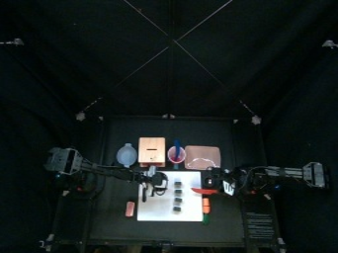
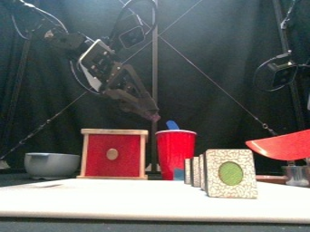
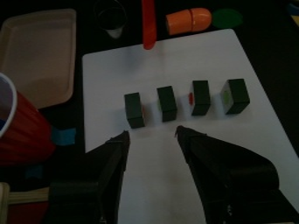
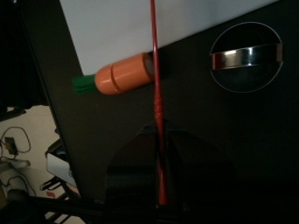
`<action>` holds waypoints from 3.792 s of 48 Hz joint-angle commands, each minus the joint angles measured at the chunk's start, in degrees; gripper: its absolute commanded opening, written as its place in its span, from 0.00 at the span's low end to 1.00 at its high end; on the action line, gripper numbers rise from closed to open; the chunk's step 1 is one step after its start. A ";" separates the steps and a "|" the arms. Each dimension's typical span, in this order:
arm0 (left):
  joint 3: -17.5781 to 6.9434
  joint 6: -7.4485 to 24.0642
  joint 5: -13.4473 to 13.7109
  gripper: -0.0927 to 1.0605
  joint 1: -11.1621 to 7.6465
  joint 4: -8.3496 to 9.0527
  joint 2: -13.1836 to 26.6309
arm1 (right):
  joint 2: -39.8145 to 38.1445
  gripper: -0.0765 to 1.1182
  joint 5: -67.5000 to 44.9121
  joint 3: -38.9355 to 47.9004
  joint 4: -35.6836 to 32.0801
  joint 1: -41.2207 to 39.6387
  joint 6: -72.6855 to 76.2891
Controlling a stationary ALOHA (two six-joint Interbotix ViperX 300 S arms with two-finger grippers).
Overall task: Place sushi on board then cut the sushi with the knife then place the pieces on the plate
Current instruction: Place the 4 sushi pieces on the plate
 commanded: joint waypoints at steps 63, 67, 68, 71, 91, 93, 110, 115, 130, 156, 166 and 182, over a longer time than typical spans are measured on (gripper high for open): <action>3.16 -0.18 -3.08 0.80 1.14 -0.79 -1.76 | 8.26 0.69 -10.37 -18.37 -30.76 8.44 24.08; 4.66 -0.18 -5.01 0.80 1.85 -1.58 -2.29 | 12.13 0.73 -12.74 -19.42 -32.70 9.23 23.99; 5.01 -0.18 -5.45 0.80 1.93 -1.85 -2.46 | 13.10 0.75 -13.27 -19.78 -33.13 9.49 23.99; 6.06 -0.18 -6.86 0.80 2.29 -2.81 -2.90 | 15.82 0.79 -14.68 -20.74 -34.10 10.11 23.91; 10.20 0.09 -10.90 0.80 3.69 -4.39 -3.78 | 32.70 0.82 -22.68 -26.81 -37.88 13.01 23.91; 10.37 0.09 -10.90 0.80 3.78 -4.39 -3.78 | 34.01 0.81 -22.94 -27.60 -37.97 13.01 23.82; 11.07 0.09 -10.81 0.80 4.04 -4.31 -3.78 | 42.71 0.79 -24.26 -32.78 -39.46 13.01 23.82; 11.34 0.09 -10.81 0.80 4.04 -4.39 -3.78 | 44.65 0.77 -24.43 -33.84 -39.64 12.83 23.82; 11.87 0.09 -10.90 0.80 4.04 -4.31 -3.78 | 48.25 0.66 -25.14 -35.33 -38.76 13.18 23.91; 11.78 0.09 -10.90 0.80 3.87 -4.39 -3.78 | 42.54 0.55 -23.73 -34.63 -36.56 12.74 24.08; 11.69 -0.09 -10.90 0.80 3.78 -4.39 -3.78 | 38.32 0.55 -21.71 -32.87 -35.24 11.87 24.17; 11.51 0.09 -10.90 0.80 3.69 -4.31 -3.78 | 33.13 0.55 -21.18 -29.18 -34.54 8.26 24.26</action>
